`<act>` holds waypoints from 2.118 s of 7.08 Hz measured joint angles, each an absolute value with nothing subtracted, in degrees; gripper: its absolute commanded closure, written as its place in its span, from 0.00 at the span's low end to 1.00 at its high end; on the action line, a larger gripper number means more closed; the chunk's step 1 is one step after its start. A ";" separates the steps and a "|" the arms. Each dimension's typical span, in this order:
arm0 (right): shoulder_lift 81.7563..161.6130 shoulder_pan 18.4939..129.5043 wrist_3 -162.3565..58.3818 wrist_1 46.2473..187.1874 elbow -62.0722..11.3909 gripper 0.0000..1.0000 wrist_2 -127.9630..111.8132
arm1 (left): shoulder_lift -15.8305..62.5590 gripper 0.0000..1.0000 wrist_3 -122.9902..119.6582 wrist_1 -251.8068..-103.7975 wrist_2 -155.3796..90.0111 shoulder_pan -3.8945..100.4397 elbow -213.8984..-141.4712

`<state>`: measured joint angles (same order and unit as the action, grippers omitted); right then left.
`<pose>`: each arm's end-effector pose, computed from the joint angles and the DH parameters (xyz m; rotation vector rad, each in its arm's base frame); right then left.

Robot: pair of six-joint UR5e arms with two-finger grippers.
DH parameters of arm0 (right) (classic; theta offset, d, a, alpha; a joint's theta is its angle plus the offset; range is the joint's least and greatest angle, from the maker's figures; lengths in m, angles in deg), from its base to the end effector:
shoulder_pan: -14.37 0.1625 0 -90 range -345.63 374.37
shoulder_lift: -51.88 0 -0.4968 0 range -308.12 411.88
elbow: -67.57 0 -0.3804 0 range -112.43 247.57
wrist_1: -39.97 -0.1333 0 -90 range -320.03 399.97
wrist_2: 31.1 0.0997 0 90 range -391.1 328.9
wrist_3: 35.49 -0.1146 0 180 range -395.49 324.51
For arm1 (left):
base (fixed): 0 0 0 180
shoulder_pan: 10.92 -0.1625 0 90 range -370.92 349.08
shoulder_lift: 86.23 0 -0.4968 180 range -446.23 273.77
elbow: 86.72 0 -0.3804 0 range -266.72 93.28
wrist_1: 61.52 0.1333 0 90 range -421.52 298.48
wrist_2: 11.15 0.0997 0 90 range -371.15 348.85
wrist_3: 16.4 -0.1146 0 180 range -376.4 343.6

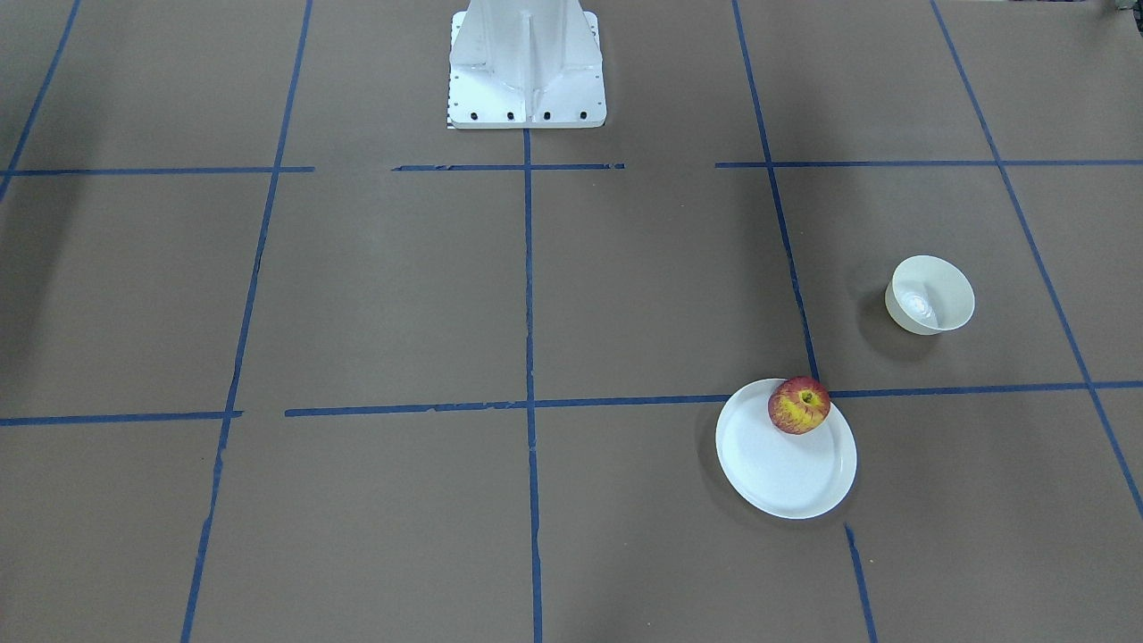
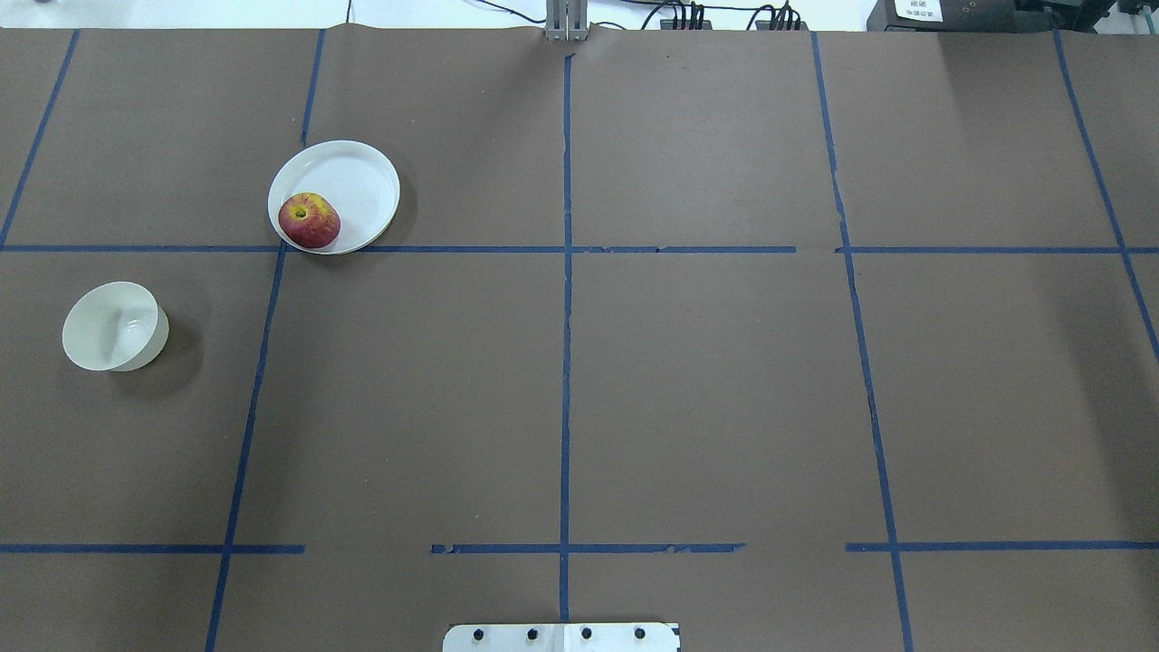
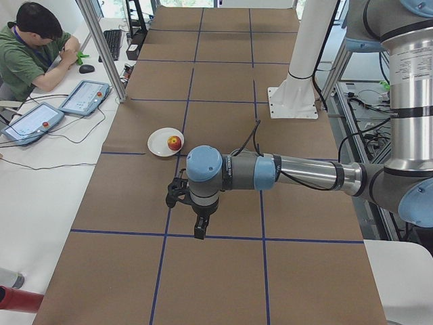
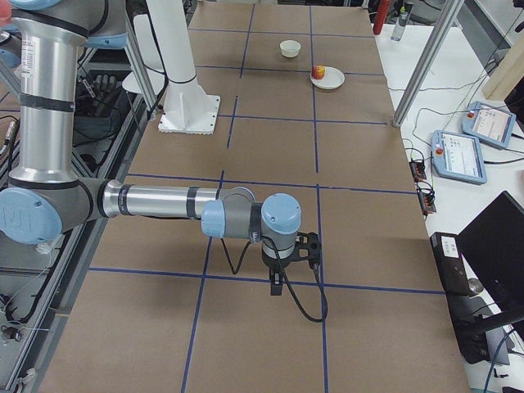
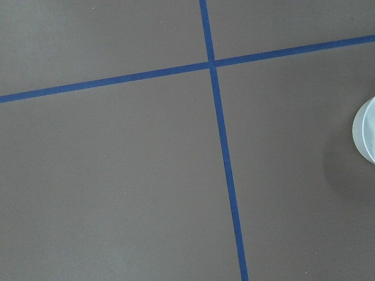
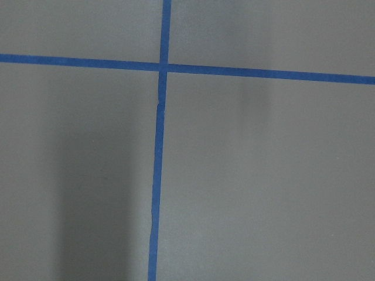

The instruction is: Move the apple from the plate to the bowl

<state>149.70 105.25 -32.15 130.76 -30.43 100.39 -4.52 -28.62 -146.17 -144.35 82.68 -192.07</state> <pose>0.0637 -0.4107 0.7404 0.0165 -0.7241 -0.0372 -0.0804 -0.4038 0.6879 0.1320 0.7436 0.1545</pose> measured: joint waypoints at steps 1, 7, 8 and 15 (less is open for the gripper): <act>149.70 105.25 -32.15 130.76 -30.43 0.00 100.39 | -3.75 0.00 -26.84 -148.04 -144.37 82.37 -192.24; 149.70 105.25 -32.15 130.76 -30.43 0.00 100.39 | 18.25 0.00 15.53 -154.91 -143.83 58.81 -189.55; 149.70 105.25 -32.15 130.76 -30.43 0.00 100.39 | 22.34 0.00 22.03 -158.53 -142.83 54.48 -186.60; 149.70 105.25 -32.15 130.76 -30.43 0.00 100.39 | 33.35 0.00 33.84 -180.64 -128.73 41.15 -162.93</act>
<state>149.70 105.25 -32.15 130.76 -30.43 100.39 33.35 33.84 -180.64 -128.73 41.15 -162.93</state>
